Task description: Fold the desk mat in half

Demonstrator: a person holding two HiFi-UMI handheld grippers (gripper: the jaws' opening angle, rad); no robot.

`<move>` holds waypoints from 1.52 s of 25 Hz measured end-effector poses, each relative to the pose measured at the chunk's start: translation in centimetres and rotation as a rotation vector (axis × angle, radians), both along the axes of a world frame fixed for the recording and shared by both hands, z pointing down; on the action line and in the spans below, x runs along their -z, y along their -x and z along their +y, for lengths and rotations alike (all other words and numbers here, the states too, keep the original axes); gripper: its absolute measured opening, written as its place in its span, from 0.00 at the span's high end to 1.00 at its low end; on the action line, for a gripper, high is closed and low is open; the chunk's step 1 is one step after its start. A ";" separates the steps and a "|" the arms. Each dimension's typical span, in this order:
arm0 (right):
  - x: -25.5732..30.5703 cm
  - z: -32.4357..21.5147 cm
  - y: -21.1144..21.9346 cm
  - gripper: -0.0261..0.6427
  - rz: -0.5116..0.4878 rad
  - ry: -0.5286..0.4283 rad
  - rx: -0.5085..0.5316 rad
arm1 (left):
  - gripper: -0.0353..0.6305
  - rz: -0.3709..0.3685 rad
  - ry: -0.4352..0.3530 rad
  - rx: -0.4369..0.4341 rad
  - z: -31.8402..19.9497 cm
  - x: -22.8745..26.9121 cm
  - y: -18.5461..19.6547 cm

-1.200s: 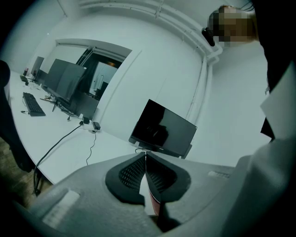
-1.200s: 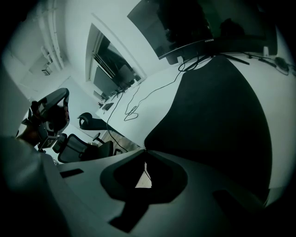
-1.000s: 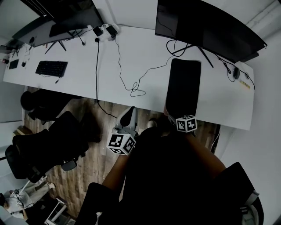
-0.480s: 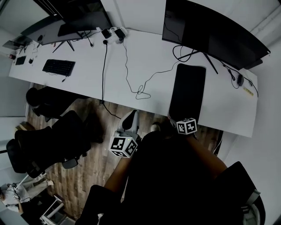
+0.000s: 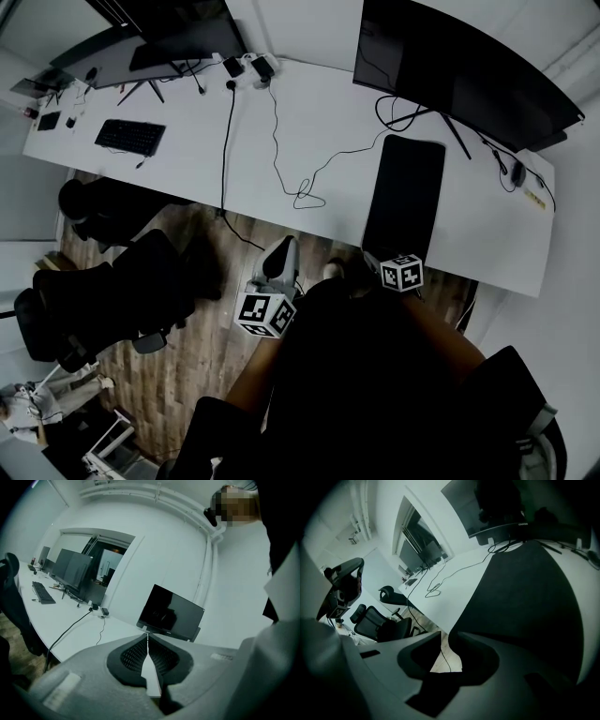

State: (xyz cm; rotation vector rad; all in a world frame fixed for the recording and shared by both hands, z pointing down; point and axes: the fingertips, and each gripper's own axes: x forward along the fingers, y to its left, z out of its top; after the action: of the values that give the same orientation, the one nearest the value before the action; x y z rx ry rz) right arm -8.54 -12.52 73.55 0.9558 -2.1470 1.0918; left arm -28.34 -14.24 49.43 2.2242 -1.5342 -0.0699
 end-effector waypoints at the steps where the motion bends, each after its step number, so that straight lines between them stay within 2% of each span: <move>1: 0.5 -0.2 -0.3 0.83 -0.003 -0.023 -0.014 | 0.91 0.002 0.002 -0.003 0.1 -0.1 -0.1; 6: 3.1 -0.8 -2.6 0.83 -0.038 -0.081 -0.096 | 0.91 0.012 0.007 -0.040 -0.1 -0.6 -1.2; 12: 5.9 -0.6 -6.9 0.83 -0.009 -0.125 -0.183 | 0.91 0.042 0.001 -0.121 -1.3 -1.4 -4.2; 18: 8.9 0.6 -11.1 0.83 0.040 -0.137 -0.284 | 0.91 0.112 0.066 -0.255 -2.3 -4.0 -9.7; 25: 14.3 3.0 -16.0 0.96 0.049 -0.226 -0.359 | 0.91 0.091 0.078 -0.417 -2.6 -4.1 -16.5; 30: 17.4 5.5 -20.9 0.96 0.046 -0.283 -0.395 | 0.91 0.066 0.065 -0.391 -1.6 -2.8 -18.7; 35: 22.0 7.0 -25.3 0.96 0.020 -0.406 -0.409 | 0.91 -0.041 0.003 -0.407 2.9 -0.3 -23.2; 38: 24.9 8.1 -28.8 0.96 0.055 -0.486 -0.441 | 0.91 -0.031 -0.016 -0.378 5.5 1.4 -25.7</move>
State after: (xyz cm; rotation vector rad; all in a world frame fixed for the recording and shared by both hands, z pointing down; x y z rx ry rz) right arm 20.28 -4.45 48.64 1.7218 -2.2597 0.7151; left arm -2.69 -8.79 48.01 2.4971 -1.1065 0.0670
